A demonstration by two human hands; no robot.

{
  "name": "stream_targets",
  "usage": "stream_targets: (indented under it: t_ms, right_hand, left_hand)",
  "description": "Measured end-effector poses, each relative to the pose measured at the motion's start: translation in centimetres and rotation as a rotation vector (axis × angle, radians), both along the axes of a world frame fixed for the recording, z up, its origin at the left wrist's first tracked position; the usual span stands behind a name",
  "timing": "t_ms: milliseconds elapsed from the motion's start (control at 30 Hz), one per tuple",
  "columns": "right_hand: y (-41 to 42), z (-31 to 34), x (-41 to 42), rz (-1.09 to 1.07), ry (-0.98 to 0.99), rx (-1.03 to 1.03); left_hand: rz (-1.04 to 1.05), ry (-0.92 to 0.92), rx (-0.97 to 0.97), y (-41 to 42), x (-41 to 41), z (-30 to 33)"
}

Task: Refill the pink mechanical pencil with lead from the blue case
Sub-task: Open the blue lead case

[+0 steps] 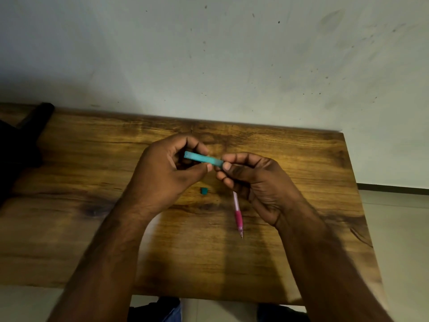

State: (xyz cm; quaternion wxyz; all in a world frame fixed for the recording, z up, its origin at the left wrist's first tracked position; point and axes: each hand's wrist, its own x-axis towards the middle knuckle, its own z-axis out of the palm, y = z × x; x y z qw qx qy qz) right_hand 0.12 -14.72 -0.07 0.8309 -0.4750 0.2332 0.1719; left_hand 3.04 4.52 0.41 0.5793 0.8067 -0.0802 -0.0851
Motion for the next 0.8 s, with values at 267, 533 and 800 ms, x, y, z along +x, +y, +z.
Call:
stream_targets:
  t_ms: [267, 533, 800]
  right_hand:
    - [-0.50, -0.08, 0.07, -0.010, -0.014, -0.146]
    - [-0.57, -0.09, 0.15, -0.026, -0.016, -0.180]
    - [-1.00, -0.71, 0.41, -0.074, -0.059, -0.464]
  left_hand:
    - [0.015, 0.017, 0.094, 0.31, 0.10, -0.52]
    - [0.022, 0.006, 0.141, 0.24, 0.12, -0.69]
    - [0.062, 0.039, 0.173, 0.41, 0.28, -1.03]
